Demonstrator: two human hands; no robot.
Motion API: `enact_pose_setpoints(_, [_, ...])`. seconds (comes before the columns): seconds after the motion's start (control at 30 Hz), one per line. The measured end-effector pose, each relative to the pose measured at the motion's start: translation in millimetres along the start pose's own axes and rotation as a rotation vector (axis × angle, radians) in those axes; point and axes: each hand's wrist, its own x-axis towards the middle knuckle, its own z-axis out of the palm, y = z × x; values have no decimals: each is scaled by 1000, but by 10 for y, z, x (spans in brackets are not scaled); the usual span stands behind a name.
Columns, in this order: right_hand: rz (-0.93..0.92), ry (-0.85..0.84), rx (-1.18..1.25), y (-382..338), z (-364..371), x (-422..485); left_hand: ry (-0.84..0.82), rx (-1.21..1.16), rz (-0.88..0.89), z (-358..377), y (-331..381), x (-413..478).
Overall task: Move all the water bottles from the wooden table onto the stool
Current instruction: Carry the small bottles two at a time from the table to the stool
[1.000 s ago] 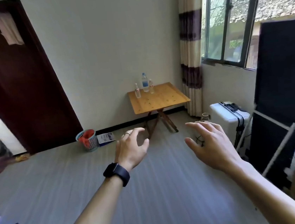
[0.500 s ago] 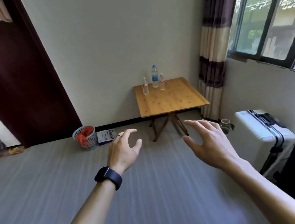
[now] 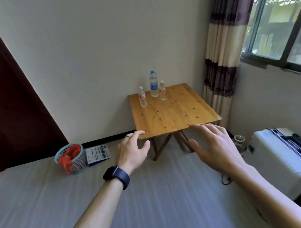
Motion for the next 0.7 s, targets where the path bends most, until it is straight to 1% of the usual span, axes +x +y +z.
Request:
enact_pose_setpoints(0.3, [-16,-16,0,587,352,1983,-19,-25,-57,500,17,1808])
enact_pose_setpoints(0.5, [-59,-25,-12,821,727,3118,-7,-20,-84,728,-235,2914])
enact_pose_setpoints(0.7, [-22,-35,-44,1012,1307,4221,-17,-37,-57,992,-599,4111])
